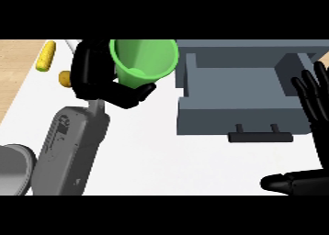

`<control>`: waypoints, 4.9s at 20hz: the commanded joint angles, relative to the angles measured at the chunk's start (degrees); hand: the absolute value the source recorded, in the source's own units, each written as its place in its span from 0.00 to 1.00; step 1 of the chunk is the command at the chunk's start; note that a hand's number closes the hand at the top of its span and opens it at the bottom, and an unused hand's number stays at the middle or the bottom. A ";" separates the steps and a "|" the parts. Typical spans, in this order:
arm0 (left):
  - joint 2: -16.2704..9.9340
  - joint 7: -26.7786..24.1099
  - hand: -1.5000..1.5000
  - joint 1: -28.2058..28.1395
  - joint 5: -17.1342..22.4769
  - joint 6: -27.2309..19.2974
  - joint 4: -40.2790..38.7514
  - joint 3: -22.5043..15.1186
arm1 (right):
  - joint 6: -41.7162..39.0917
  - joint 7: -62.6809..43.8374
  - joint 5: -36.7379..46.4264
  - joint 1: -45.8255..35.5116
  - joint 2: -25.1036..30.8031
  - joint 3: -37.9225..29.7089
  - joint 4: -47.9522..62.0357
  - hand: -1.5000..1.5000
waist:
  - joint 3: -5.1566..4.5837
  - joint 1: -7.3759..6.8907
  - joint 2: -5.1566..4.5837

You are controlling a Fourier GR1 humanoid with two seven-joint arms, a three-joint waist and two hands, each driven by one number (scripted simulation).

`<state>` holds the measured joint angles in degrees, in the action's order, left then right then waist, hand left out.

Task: Pick up the cup, place it into the drawer and close the drawer

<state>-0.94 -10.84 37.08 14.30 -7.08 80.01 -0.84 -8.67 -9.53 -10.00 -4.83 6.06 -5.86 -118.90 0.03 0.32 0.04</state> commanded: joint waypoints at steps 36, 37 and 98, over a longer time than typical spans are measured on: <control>0.94 -11.92 1.00 34.15 17.08 -17.08 -52.88 -23.46 | -2.88 2.78 -1.48 -2.62 0.78 -0.35 4.77 0.00 | 0.06 4.49 -1.20; 0.94 -11.00 1.00 36.44 16.91 -16.04 -54.71 -23.04 | -0.42 1.70 1.48 -3.07 -1.57 2.85 3.67 0.00 | 0.03 3.97 -1.11; -28.60 -7.31 0.00 -15.22 33.45 -9.79 4.05 -17.22 | -9.81 12.97 39.29 -0.49 13.92 16.09 11.64 1.00 | -0.02 -1.81 0.03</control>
<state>-27.95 -18.14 25.53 47.89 -17.90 81.23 -19.07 -20.25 0.99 19.70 -4.13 18.83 5.52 -110.34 0.00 -1.79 0.10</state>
